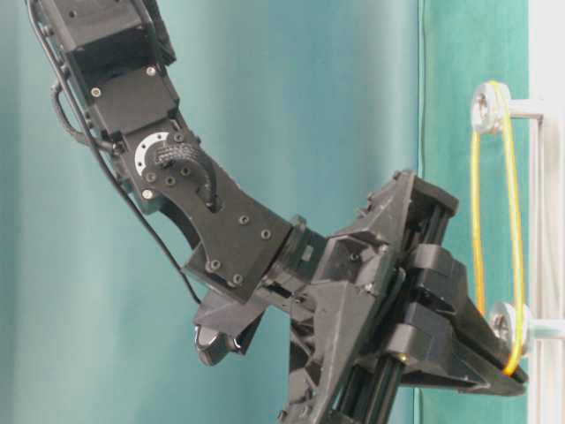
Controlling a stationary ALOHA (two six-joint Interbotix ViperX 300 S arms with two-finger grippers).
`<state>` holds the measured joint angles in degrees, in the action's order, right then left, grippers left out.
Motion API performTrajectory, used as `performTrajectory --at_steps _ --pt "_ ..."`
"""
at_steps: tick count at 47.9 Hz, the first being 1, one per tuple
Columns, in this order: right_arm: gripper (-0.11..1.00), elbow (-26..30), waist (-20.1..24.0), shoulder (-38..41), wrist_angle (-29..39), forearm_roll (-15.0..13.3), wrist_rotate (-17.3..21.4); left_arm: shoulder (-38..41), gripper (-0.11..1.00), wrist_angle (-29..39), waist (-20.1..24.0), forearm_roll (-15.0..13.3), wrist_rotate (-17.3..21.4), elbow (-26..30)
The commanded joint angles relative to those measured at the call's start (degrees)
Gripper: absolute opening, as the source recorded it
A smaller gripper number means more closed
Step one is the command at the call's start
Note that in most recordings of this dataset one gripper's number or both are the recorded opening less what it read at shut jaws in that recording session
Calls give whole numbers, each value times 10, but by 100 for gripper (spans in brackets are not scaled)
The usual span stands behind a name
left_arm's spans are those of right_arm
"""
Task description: Hook the rubber onto the shaft.
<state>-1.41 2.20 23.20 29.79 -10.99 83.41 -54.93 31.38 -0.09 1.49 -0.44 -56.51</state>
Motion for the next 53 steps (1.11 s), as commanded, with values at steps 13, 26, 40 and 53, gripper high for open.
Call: performTrajectory --at_steps 13,26,40,53 --pt "6 18 2 -9 -5 -2 -2 4 0 -4 -1 2 1 18" --pt "6 18 2 -6 -4 -1 -1 4 0 -4 -1 2 1 18" --pt "6 18 3 2 -4 6 0 4 0 -4 -1 2 1 18" --pt "6 17 5 9 -4 10 0 4 0 -4 -1 2 1 17"
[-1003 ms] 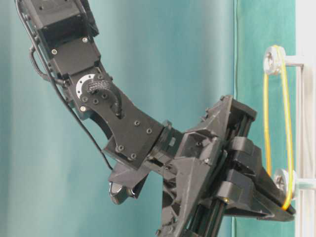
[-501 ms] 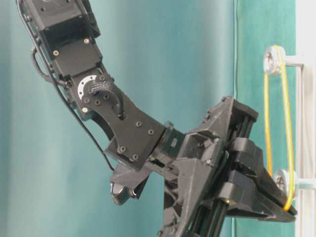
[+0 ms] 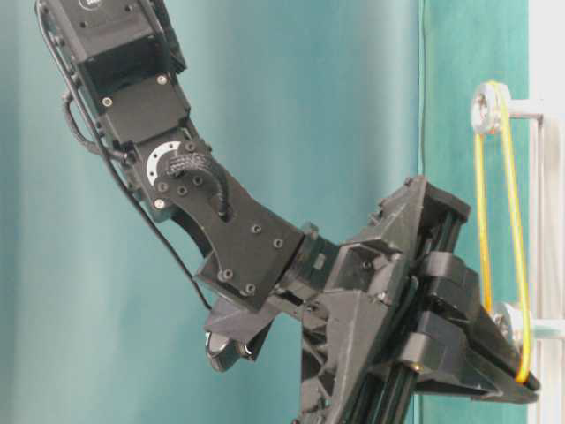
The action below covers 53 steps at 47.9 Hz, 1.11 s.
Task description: Hook the rubber onto the shaft.
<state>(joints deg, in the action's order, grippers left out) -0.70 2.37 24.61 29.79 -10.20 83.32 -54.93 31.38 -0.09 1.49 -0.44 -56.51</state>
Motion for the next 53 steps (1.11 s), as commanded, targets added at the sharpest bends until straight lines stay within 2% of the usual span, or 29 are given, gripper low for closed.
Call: performTrajectory --at_steps 1,34,53 --pt "6 10 4 -5 -4 2 1 4 0 -4 -1 2 1 17" --pt "6 -5 10 -5 11 4 1 4 0 -4 -1 2 1 18" --pt "6 -12 18 -5 13 18 1 4 0 -4 -1 2 1 18"
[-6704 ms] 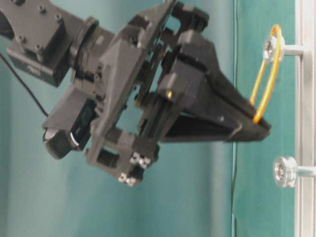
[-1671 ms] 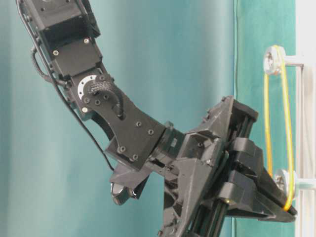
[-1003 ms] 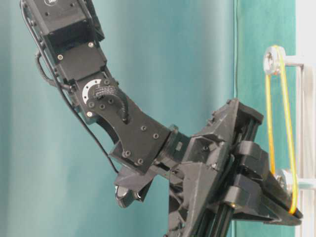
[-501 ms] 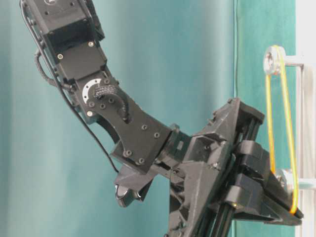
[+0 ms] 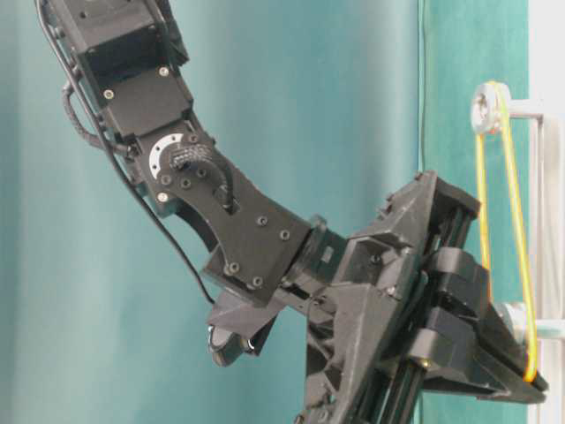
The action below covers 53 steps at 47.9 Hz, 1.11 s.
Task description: Hook the rubber onto the shaft.
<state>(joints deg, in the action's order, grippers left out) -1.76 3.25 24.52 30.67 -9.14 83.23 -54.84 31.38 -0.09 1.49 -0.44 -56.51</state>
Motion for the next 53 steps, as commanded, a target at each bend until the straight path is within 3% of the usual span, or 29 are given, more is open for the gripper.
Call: performTrajectory --at_steps 1,21,53 --pt "6 -2 10 -4 5 9 2 4 0 -4 -1 2 1 18" --pt "6 -23 16 -13 15 24 2 3 0 -4 -1 2 1 17" --pt "6 -38 18 -25 15 24 2 3 0 -5 -1 2 1 18"
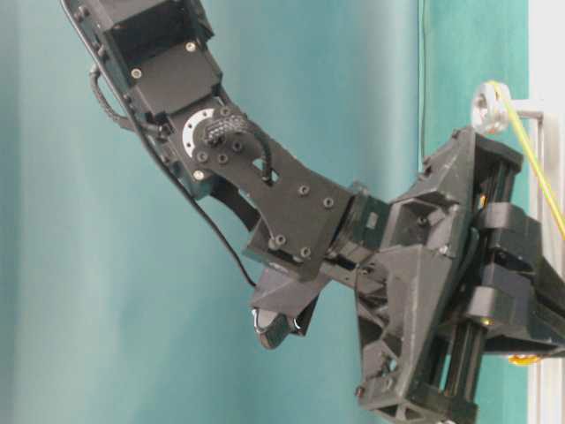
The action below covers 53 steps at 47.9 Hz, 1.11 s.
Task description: Hook the rubber onto the shaft.
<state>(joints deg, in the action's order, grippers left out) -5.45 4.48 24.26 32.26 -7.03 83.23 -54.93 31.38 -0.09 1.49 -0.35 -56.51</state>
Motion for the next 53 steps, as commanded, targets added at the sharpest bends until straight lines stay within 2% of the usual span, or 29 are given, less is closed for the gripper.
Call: performTrajectory --at_steps 1,34,53 --pt "6 -4 6 -24 -1 4 2 4 0 -5 -1 2 0 17" --pt "6 -58 7 -81 -1 3 2 4 0 -5 -1 2 1 18" --pt "6 -69 7 -96 -1 -15 -12 4 0 -6 -1 2 0 18"
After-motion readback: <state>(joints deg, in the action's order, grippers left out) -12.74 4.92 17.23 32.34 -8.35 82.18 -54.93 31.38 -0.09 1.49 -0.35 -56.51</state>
